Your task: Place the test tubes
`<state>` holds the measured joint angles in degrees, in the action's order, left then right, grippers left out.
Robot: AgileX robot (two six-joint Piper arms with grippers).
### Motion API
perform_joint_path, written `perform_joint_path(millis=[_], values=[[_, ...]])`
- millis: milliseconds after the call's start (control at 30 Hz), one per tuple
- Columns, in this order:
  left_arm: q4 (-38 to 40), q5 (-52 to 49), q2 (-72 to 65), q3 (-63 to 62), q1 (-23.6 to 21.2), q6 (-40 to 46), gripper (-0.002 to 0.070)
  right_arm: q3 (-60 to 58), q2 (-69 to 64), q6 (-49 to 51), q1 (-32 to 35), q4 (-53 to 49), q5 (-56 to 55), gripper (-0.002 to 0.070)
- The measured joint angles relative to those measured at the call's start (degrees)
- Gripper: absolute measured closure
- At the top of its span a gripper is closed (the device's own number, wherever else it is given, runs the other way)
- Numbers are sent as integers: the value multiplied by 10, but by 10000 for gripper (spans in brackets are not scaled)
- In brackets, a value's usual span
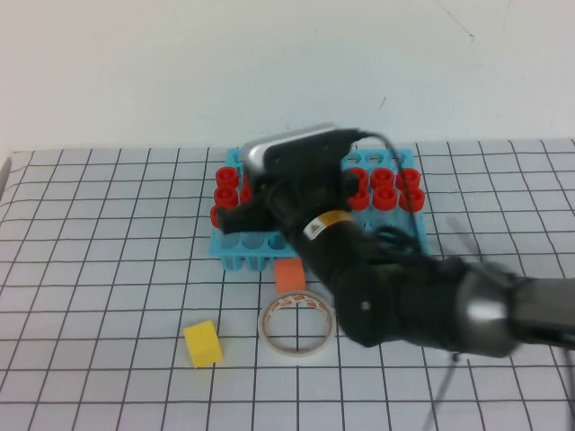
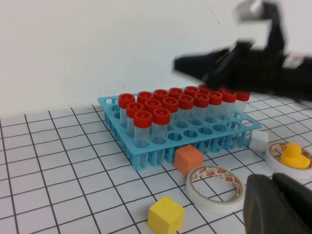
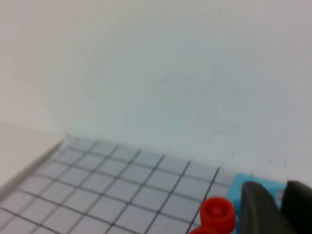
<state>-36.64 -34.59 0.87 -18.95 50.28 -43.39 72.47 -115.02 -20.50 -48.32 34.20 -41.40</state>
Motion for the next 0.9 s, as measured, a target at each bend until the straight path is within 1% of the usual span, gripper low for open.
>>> perform_joint_path(millis=[67, 100, 200, 467, 700, 800, 900], values=[[0, 0, 0, 0, 0, 0, 676, -27, 42, 6, 0, -8, 0, 606], [0, 0, 0, 0, 0, 0, 676, -45, 69, 6, 0, -13, 6, 631], [0, 0, 0, 0, 0, -1, 676, -93, 153, 1, 0, -35, 54, 664], [0, 0, 0, 0, 0, -1, 676, -206, 401, -29, 0, -97, 273, 677], [0, 0, 0, 0, 0, -1, 676, -303, 598, -74, 0, -110, 473, 678], [0, 0, 0, 0, 0, -1, 676, -344, 666, -80, 0, -114, 519, 678], [0, 0, 0, 0, 0, -1, 676, -387, 720, -84, 0, -115, 526, 678]])
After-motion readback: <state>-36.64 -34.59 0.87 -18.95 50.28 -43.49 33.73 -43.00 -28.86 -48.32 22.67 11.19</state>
